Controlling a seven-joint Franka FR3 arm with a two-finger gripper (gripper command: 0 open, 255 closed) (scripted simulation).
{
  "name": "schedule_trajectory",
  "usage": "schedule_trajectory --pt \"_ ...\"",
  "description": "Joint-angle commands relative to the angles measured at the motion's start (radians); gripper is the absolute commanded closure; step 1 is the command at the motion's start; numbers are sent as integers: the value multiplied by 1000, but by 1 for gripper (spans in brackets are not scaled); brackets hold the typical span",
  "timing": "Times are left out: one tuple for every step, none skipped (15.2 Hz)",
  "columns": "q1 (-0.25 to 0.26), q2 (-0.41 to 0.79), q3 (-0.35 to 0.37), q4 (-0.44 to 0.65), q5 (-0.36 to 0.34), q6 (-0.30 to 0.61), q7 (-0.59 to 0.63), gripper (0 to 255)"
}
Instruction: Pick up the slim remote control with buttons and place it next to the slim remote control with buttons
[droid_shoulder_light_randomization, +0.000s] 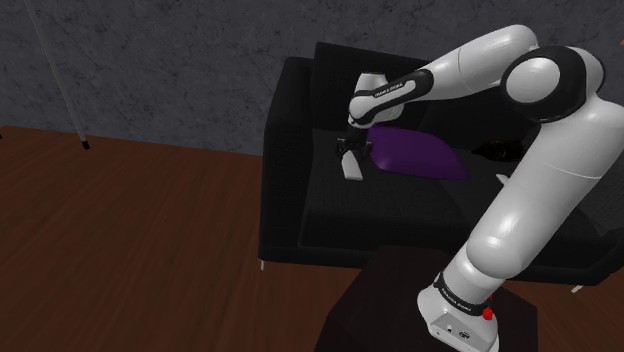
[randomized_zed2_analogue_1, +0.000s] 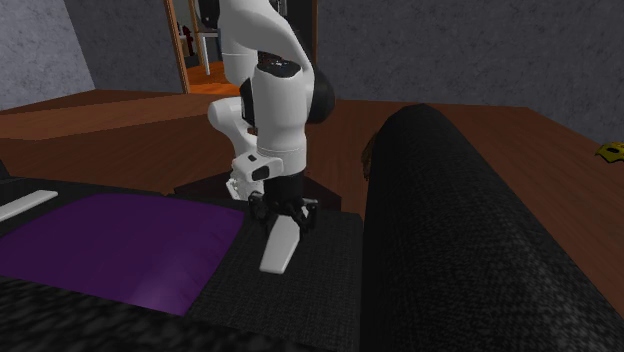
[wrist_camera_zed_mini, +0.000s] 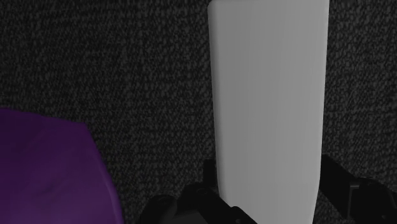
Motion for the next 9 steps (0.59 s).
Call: schedule_trajectory --pt "0 -11 -1 17 -2 -29 0 255" --pt "0 -18 -1 24 -3 -42 1 255" --pt "0 -25 -1 30 -4 -55 1 255" --pt "0 -31 0 37 -5 -68 2 255" --pt "0 -37 0 44 -6 -81 2 255" --pt "0 -43 0 51 -7 -94 3 255" --pt "0 -49 0 58 -8 -107 3 255" --pt "1 -55 0 66 -9 -120 4 255" --pt "1 -60 0 74 -10 -133 4 255"
